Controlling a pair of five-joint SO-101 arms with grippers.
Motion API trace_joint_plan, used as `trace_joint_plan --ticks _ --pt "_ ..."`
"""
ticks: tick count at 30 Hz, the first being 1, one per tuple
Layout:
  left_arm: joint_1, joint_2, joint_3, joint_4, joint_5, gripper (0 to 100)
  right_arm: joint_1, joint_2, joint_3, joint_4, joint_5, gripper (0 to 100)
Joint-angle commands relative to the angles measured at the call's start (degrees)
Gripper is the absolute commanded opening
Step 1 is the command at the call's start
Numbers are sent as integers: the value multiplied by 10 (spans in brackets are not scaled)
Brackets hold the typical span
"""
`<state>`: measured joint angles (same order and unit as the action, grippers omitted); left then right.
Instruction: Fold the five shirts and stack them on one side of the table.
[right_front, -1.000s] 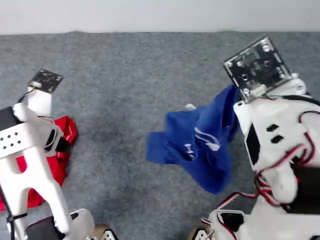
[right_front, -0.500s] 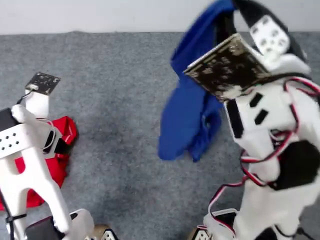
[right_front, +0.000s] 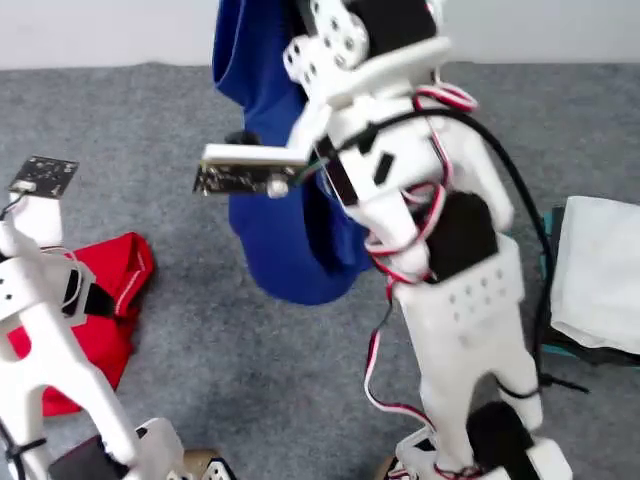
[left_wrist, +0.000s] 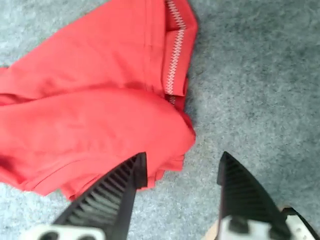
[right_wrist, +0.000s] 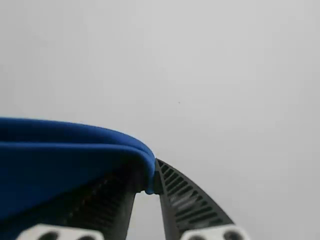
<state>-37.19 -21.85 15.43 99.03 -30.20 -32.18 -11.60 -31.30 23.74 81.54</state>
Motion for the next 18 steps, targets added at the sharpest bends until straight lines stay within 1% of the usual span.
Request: trace_joint_plan --ticks 1,3,7,10,13,18 --pt "-4 -52 -4 7 4 228 7 9 -20 -73 41 10" --pt "-1 -76 -3 5 4 228 22 22 -20 -92 56 10" --pt "0 -105 -3 4 4 228 48 44 -20 -148 58 10" --pt "0 -113 -3 4 4 228 54 44 -20 -184 58 10" --pt "4 -112 -3 4 4 228 72 47 -18 -154 58 10" --pt "52 -113 -2 5 5 228 112 47 26 -57 55 10"
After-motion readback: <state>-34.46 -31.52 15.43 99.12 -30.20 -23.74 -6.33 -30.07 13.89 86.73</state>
